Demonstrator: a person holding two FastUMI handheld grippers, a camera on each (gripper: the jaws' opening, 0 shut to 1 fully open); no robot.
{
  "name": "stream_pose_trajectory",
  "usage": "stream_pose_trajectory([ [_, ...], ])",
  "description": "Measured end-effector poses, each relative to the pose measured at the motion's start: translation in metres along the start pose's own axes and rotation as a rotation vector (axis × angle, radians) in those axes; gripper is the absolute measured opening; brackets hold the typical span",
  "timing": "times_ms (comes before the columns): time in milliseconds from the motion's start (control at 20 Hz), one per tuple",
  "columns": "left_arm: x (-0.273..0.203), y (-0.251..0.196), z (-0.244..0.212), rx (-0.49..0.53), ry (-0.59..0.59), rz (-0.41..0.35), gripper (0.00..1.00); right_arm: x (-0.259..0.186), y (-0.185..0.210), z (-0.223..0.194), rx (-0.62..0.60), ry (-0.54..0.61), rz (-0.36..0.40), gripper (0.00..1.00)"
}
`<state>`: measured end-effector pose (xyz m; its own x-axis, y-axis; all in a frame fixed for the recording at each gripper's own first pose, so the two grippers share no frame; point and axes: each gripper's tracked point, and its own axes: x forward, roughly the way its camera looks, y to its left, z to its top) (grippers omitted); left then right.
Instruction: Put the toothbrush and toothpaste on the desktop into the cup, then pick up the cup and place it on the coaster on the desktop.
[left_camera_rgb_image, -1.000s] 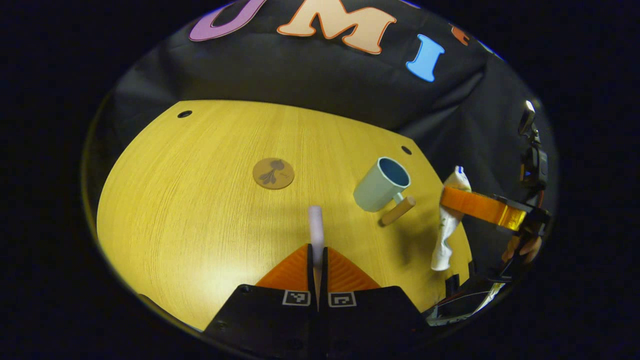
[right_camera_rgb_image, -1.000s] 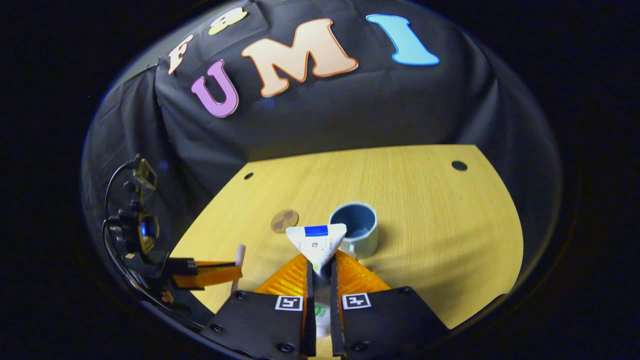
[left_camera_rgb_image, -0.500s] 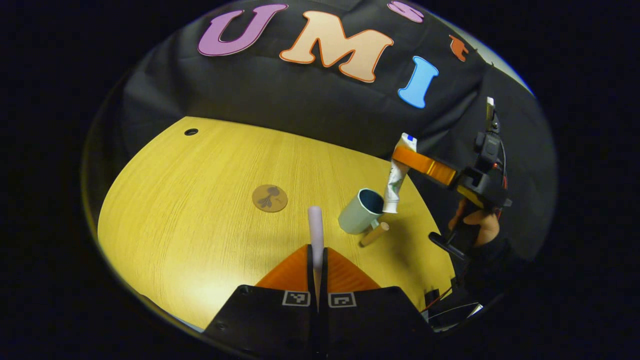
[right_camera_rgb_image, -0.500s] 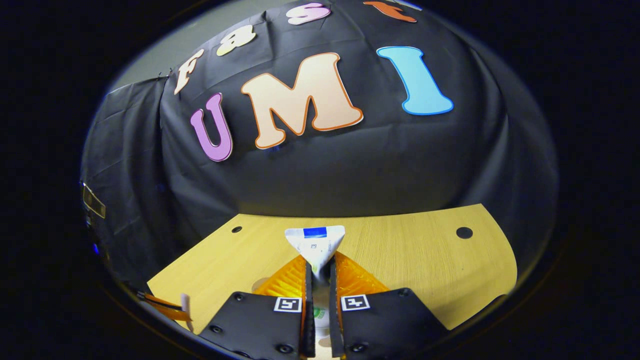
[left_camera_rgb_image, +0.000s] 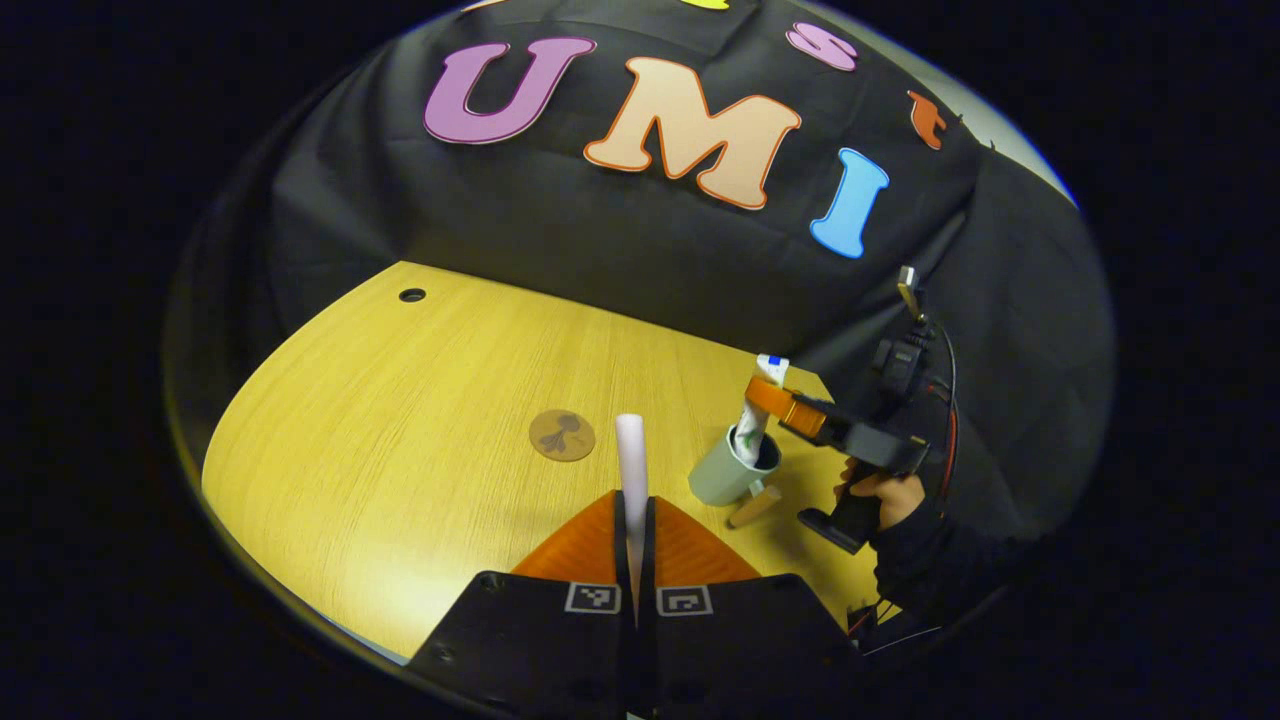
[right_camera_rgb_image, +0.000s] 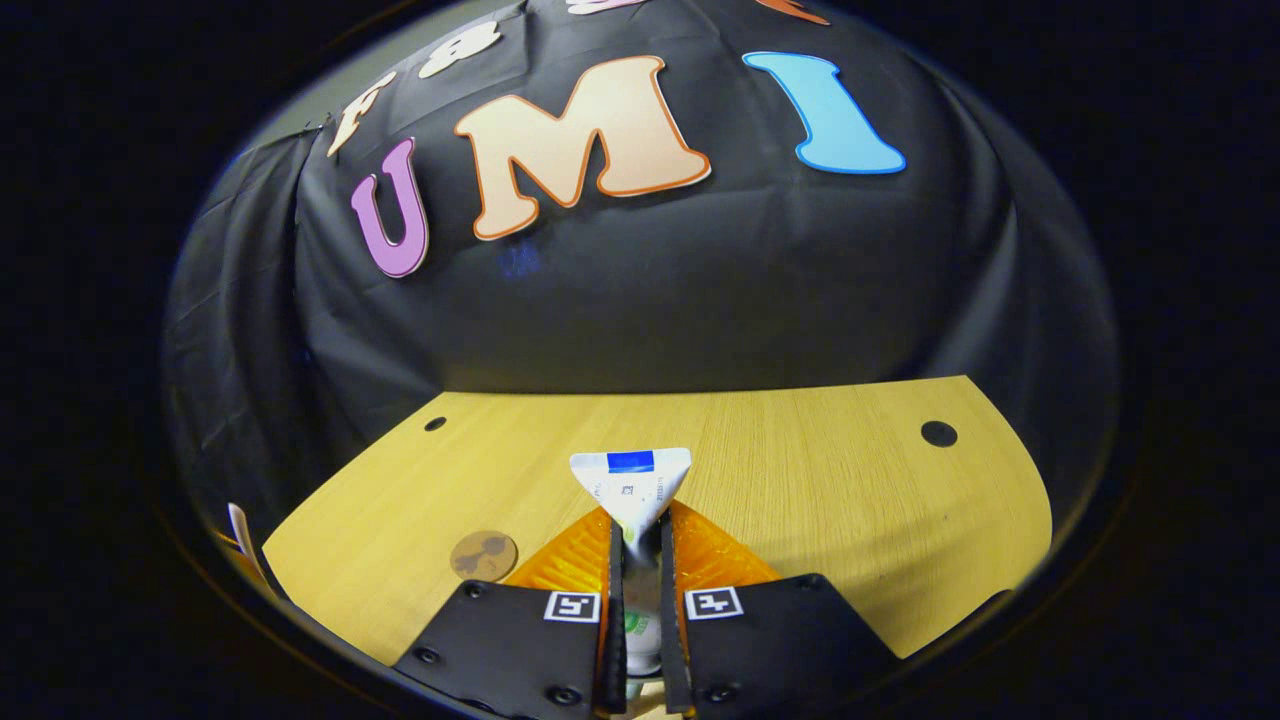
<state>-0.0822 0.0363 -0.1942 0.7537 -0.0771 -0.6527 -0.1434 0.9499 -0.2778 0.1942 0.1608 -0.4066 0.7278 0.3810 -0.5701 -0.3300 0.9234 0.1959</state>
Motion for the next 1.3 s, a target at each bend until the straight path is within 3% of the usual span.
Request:
stream_pose_trajectory([
  [100,0.002,-0.005,0.011,-0.002,-0.025,-0.013,0.0,-0.006,-0.001,-0.003,0.001,0.005,-0.008,0.19],
  [200,0.009,-0.012,0.021,0.005,-0.038,-0.031,0.0,-0.015,0.002,-0.004,0.009,0.008,0.007,0.34],
  [250,0.014,-0.014,0.025,0.011,-0.047,-0.036,0.0,-0.022,0.002,-0.002,0.017,0.002,0.011,0.63],
  [350,0.027,-0.023,0.034,0.02,-0.069,-0.064,0.0,-0.046,-0.004,0.005,0.043,-0.019,0.014,0.96],
  [600,0.068,-0.063,0.069,0.014,-0.15,-0.164,0.0,-0.11,-0.037,-0.001,0.107,-0.034,-0.023,0.99],
  [1000,0.145,-0.123,0.09,-0.006,-0.191,-0.29,0.0,-0.19,-0.111,-0.044,0.186,0.031,-0.186,0.98],
  [1300,0.192,-0.127,0.074,-0.076,-0.209,-0.263,0.0,-0.223,-0.148,-0.06,0.249,0.05,-0.275,0.98],
])
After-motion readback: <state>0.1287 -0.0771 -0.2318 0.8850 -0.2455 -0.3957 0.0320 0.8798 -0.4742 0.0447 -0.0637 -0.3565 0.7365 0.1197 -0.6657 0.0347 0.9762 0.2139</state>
